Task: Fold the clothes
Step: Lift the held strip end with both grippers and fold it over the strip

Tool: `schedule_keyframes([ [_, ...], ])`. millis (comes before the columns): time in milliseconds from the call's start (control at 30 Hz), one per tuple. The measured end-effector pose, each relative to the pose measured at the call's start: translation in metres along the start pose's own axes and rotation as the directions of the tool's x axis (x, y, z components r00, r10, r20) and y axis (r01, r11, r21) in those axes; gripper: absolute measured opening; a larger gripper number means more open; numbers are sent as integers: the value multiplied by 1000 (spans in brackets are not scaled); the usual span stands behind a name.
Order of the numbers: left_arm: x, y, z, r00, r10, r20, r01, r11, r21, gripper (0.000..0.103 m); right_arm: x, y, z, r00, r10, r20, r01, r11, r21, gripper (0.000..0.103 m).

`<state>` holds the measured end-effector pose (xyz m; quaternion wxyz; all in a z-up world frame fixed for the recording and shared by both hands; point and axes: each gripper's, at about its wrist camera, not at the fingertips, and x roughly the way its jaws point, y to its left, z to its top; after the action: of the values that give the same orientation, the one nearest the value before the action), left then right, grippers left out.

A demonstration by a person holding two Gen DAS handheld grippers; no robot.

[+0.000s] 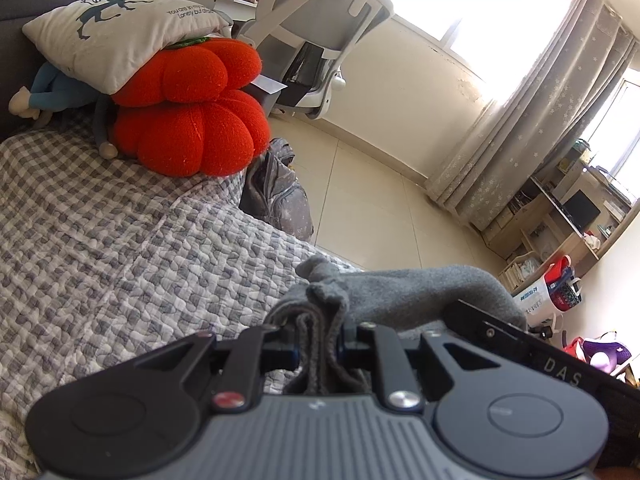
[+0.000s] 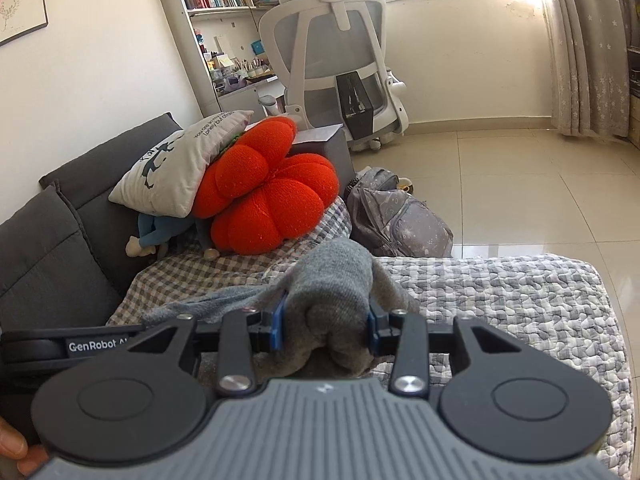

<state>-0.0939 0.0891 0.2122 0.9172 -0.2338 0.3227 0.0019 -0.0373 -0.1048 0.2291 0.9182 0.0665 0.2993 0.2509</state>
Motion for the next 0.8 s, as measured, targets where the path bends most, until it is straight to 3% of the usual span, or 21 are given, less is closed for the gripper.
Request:
schedule_keyframes([
  [133,2,17,0,1000,-20,16,21,999,-29,15,8,17,4,999,-26,-20,25,997,-70,41],
  [300,-2,62,8,999,1,46,4,994,-110,15,47,58,10,997,-4,-78,-9,986,-168,41],
  [633,-39,170,42,978,158,139,-115,954,-276,15,130,178,18,981,118,-155,-164,930,-330,41],
  [800,-61,207,54,950,247,189,-171,922,-346,15,150,229,24,967,187,-175,-243,885,-398,41],
])
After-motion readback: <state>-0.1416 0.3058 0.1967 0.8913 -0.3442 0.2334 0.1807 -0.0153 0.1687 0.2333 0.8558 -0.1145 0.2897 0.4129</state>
